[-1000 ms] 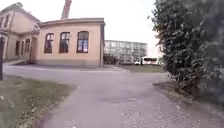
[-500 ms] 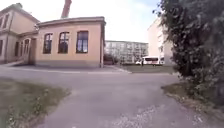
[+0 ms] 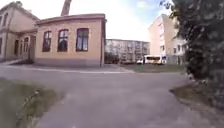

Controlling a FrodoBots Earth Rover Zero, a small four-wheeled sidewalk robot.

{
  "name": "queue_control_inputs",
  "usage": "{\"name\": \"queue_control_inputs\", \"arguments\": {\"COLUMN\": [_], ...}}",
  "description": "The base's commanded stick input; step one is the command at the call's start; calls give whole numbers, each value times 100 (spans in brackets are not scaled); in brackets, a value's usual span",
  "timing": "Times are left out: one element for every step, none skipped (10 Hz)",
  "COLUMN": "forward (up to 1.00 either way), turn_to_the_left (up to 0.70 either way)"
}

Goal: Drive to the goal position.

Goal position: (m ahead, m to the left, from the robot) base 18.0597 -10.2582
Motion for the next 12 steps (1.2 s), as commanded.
{"name": "queue_control_inputs", "arguments": {"forward": [85, 85, 85, 85, 85, 85, 85, 85, 85, 85, 85, 85], "turn_to_the_left": [1, 1, 1, 1, 1, -25, -26, 1, 1, 1, 1, 1]}}
